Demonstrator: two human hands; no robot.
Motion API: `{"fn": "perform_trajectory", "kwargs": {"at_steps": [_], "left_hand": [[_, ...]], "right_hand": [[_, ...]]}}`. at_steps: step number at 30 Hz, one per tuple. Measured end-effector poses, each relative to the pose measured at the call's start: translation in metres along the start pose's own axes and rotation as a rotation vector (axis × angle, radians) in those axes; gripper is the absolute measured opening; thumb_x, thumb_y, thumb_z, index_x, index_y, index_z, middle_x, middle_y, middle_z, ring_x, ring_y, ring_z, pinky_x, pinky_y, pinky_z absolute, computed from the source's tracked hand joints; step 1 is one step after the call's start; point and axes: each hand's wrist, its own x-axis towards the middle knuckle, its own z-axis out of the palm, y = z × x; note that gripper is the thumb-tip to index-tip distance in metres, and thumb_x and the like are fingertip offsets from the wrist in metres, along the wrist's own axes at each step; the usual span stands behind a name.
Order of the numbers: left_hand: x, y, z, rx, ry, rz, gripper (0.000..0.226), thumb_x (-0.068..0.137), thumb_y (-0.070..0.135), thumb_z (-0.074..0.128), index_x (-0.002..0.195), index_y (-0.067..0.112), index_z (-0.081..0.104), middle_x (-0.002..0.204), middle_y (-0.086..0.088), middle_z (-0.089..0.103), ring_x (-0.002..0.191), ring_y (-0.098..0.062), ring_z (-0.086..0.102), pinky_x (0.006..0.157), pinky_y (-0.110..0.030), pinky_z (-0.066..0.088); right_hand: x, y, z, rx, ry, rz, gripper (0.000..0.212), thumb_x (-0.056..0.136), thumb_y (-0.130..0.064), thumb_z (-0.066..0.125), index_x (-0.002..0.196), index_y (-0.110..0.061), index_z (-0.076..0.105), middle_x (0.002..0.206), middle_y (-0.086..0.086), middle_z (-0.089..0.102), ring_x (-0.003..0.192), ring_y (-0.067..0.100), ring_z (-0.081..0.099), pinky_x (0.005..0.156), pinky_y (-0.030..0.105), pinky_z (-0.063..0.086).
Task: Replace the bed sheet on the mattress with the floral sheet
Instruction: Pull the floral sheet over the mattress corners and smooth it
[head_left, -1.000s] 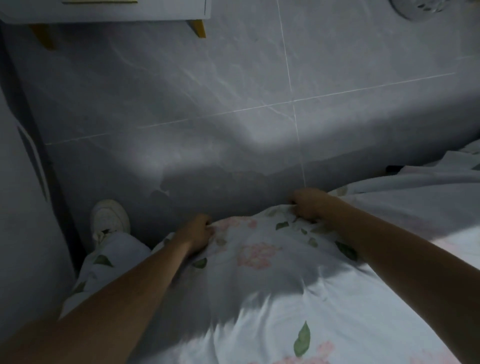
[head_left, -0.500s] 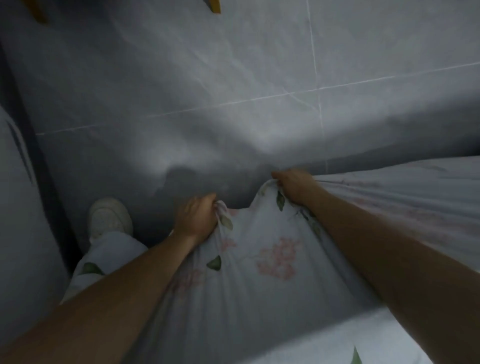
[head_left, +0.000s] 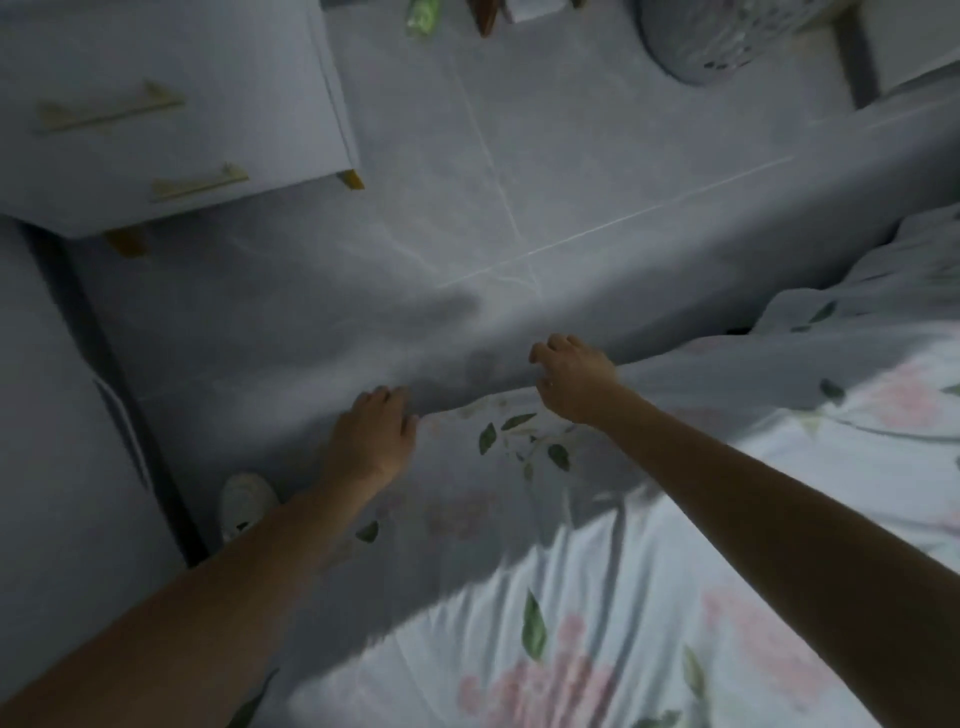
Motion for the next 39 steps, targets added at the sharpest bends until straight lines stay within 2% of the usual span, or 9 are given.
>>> {"fn": "perform_trajectory", "kwargs": {"at_steps": [6, 8, 10, 13, 16, 21, 26, 34, 39], "left_hand": [[-0.033, 0.192, -0.037, -0.209, -0.021, 0.218, 0.033, 0.101, 0.041, 0.045, 0.116, 0.018, 0.063, 0.106, -0.014, 0.069, 0.102, -0.039, 0.064, 0.080, -0.043, 0.053], [-0.046, 0.259, -0.031, -0.234, -0.032, 0.306, 0.048, 0.097, 0.056, 0.035, 0.119, 0.024, 0.062, 0.112, -0.011, 0.069, 0.108, -0.038, 0.064, 0.086, -0.044, 0.054], [-0.057, 0.316, -0.013, -0.185, -0.060, 0.361, 0.062, 0.096, 0.064, 0.033, 0.141, 0.028, 0.057, 0.128, -0.007, 0.065, 0.117, -0.033, 0.062, 0.092, -0.041, 0.053], [-0.056, 0.366, 0.022, 0.044, -0.016, 0.401, 0.078, 0.092, 0.074, 0.037, 0.149, 0.023, 0.050, 0.120, -0.008, 0.068, 0.099, -0.032, 0.069, 0.074, -0.041, 0.055], [-0.046, 0.371, 0.048, 0.167, 0.075, 0.388, 0.071, 0.090, 0.070, 0.051, 0.135, 0.016, 0.057, 0.103, -0.011, 0.073, 0.083, -0.036, 0.071, 0.060, -0.039, 0.055], [-0.043, 0.376, 0.052, 0.168, 0.101, 0.331, 0.068, 0.088, 0.069, 0.046, 0.128, 0.014, 0.055, 0.108, -0.015, 0.071, 0.091, -0.041, 0.069, 0.069, -0.042, 0.054], [-0.037, 0.377, 0.050, 0.120, 0.023, 0.312, 0.075, 0.090, 0.071, 0.041, 0.133, 0.010, 0.052, 0.119, -0.016, 0.068, 0.101, -0.040, 0.068, 0.078, -0.044, 0.055], [-0.027, 0.375, 0.048, 0.104, -0.094, 0.257, 0.084, 0.088, 0.083, 0.032, 0.130, 0.014, 0.055, 0.119, -0.013, 0.066, 0.100, -0.039, 0.066, 0.069, -0.045, 0.057], [-0.025, 0.382, 0.032, 0.100, -0.245, 0.235, 0.074, 0.090, 0.074, 0.045, 0.130, 0.012, 0.056, 0.119, -0.015, 0.067, 0.104, -0.040, 0.065, 0.071, -0.044, 0.057]], "right_hand": [[-0.140, 0.083, -0.045, 0.152, 0.493, 0.220, 0.041, 0.085, -0.025, 0.053, 0.126, -0.018, 0.060, 0.131, 0.010, 0.055, 0.118, 0.033, 0.050, 0.096, 0.047, 0.045], [-0.183, 0.130, -0.038, 0.154, 0.534, 0.394, 0.047, 0.088, -0.029, 0.055, 0.135, -0.020, 0.053, 0.146, 0.013, 0.045, 0.131, 0.036, 0.042, 0.107, 0.049, 0.040], [-0.222, 0.179, -0.014, 0.194, 0.550, 0.607, 0.060, 0.093, -0.040, 0.051, 0.150, -0.025, 0.040, 0.161, 0.013, 0.030, 0.147, 0.039, 0.028, 0.118, 0.052, 0.029], [-0.256, 0.219, 0.034, 0.365, 0.594, 0.820, 0.071, 0.101, -0.049, 0.033, 0.165, -0.030, 0.010, 0.173, 0.007, 0.004, 0.159, 0.035, 0.005, 0.124, 0.061, 0.017], [-0.253, 0.227, 0.063, 0.421, 0.670, 0.798, 0.076, 0.099, -0.045, 0.039, 0.166, -0.031, 0.006, 0.174, 0.004, -0.001, 0.160, 0.030, -0.005, 0.126, 0.060, 0.009], [-0.251, 0.238, 0.070, 0.459, 0.717, 0.772, 0.082, 0.096, -0.042, 0.054, 0.166, -0.029, 0.014, 0.174, 0.005, 0.003, 0.160, 0.030, -0.002, 0.126, 0.061, 0.008], [-0.248, 0.242, 0.070, 0.469, 0.676, 0.756, 0.083, 0.093, -0.044, 0.054, 0.165, -0.029, 0.015, 0.174, 0.005, 0.003, 0.160, 0.030, -0.001, 0.125, 0.062, 0.010], [-0.241, 0.245, 0.075, 0.432, 0.713, 0.784, 0.077, 0.090, -0.043, 0.051, 0.162, -0.025, 0.030, 0.171, 0.010, 0.017, 0.159, 0.035, 0.011, 0.122, 0.065, 0.017], [-0.238, 0.248, 0.072, 0.430, 0.699, 0.792, 0.072, 0.092, -0.044, 0.040, 0.160, -0.022, 0.036, 0.169, 0.013, 0.023, 0.157, 0.039, 0.017, 0.121, 0.066, 0.019]]}}
